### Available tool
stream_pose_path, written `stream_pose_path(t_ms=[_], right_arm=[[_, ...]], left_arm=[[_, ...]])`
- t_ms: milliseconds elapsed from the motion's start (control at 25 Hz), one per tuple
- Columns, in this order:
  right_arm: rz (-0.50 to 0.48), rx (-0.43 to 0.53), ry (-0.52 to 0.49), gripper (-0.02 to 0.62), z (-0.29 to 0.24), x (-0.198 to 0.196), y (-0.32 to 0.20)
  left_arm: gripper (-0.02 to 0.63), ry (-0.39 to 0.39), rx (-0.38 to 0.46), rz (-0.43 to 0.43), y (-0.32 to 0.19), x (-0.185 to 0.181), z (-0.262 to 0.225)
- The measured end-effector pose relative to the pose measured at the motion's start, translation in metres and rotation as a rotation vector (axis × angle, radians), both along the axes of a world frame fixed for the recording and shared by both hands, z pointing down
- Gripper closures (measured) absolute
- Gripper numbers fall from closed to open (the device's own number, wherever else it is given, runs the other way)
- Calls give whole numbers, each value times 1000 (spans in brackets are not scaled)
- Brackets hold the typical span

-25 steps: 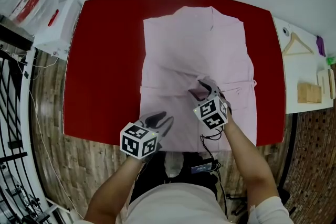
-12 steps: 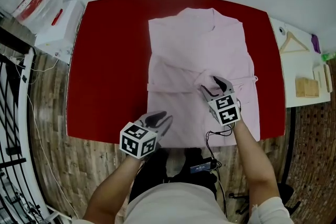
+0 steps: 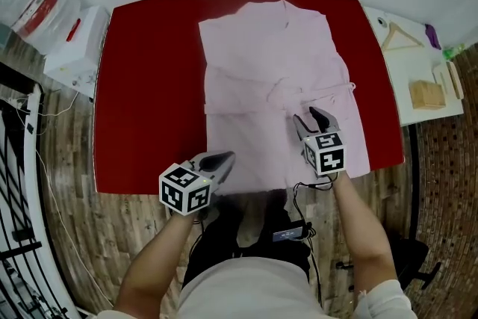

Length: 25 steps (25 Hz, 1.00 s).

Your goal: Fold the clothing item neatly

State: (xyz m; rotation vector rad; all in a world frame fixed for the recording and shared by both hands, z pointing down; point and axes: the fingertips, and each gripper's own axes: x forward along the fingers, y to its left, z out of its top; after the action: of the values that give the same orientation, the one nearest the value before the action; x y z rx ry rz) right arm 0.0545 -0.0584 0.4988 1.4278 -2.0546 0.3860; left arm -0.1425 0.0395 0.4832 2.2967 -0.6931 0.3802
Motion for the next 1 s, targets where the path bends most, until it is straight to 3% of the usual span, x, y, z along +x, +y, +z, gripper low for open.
stream_pose_path(t_ms=[160,240,480,760,880,1000], right_arm=[[23,9,37,544,-6,23,25],[7,18,31,565,-8,33,37],[-86,25,-25,569,-3,52,80],[-188,43,-79,566,3,79,130],[-216,51,-88,564,4,89,150],[-251,46,-99,502,5,96,174]], left_arm=[[600,-9,11,-64,16,0,-1],[600,-17,20,-109,24,0,1],[598,11,31,-258,54,7,6],[591,2,56,-316,109,13,20],[533,-21,53,-336,131,11,29],[484,-54,48,-336,149,9,39]])
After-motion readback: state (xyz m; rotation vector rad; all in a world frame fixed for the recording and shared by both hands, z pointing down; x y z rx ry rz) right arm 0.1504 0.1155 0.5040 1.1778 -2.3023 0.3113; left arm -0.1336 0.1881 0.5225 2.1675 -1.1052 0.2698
